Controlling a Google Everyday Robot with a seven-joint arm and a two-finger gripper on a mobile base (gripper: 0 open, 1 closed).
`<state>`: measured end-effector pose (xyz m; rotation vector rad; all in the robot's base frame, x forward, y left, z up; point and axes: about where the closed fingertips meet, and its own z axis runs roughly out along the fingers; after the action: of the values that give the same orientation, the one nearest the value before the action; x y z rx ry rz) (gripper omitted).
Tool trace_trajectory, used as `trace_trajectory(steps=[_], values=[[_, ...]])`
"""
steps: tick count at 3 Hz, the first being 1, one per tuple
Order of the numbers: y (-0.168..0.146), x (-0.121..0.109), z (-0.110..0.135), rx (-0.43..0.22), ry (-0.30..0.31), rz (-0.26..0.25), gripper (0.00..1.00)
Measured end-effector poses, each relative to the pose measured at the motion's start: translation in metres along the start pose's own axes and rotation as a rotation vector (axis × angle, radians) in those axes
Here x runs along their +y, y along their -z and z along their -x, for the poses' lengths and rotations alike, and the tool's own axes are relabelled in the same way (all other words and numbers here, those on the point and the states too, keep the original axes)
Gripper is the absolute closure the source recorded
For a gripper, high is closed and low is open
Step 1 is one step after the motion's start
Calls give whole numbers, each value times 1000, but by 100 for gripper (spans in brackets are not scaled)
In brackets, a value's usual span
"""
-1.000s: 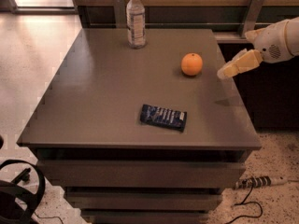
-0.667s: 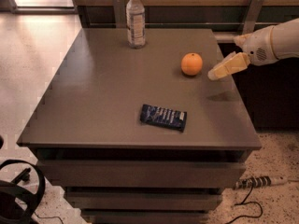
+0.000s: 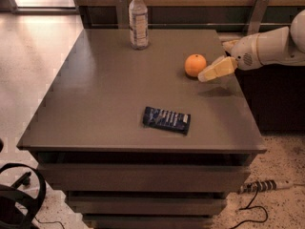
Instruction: Pick orange
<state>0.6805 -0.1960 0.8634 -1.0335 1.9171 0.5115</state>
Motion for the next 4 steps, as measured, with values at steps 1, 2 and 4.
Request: trace_trajectory(steps=[1,2,4], values=[[-15,-3,6,-46,-3,10,0],[-28,-6,5,-76,-15,16,0],[-45,-7,-5,-111,-39,15,0]])
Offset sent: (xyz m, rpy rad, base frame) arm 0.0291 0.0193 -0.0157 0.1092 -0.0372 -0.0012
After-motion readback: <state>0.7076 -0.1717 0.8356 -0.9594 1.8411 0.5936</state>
